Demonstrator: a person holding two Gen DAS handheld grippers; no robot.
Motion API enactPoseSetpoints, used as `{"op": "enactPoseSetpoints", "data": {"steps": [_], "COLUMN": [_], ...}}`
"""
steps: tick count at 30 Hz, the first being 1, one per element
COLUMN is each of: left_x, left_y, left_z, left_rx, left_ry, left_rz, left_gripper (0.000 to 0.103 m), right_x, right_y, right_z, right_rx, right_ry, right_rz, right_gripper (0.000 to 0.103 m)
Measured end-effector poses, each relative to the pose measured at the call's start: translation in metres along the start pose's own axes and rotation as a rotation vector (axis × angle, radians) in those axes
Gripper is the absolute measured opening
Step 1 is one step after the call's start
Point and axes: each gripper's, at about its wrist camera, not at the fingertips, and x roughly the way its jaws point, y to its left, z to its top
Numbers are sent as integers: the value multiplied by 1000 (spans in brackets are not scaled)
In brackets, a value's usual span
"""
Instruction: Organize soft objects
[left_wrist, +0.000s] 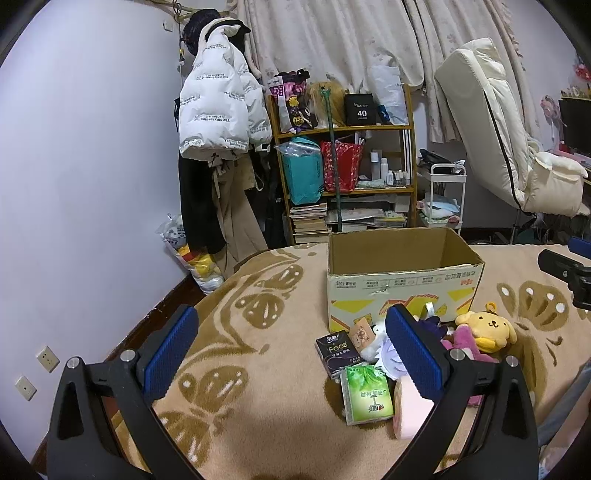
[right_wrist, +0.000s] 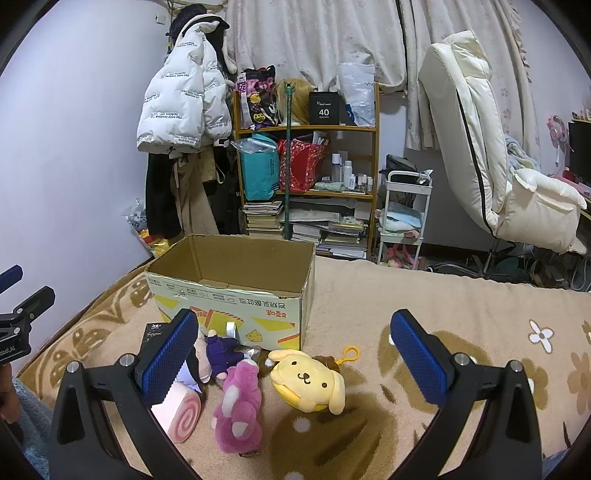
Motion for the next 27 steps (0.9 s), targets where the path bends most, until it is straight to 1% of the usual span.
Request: {"op": "enactPoseSetpoints", "data": {"steps": [27], "left_x": [2], "left_y": [-1], "left_z": [-1], "left_rx": [1], "left_ry": [-2], "left_rz": [3], "left_gripper": [100], "right_x": [0], "right_y": [-1], "right_z": [0], "right_rx": [3], "right_ry": [-4], "right_rz": [0], "right_gripper": [103]}}
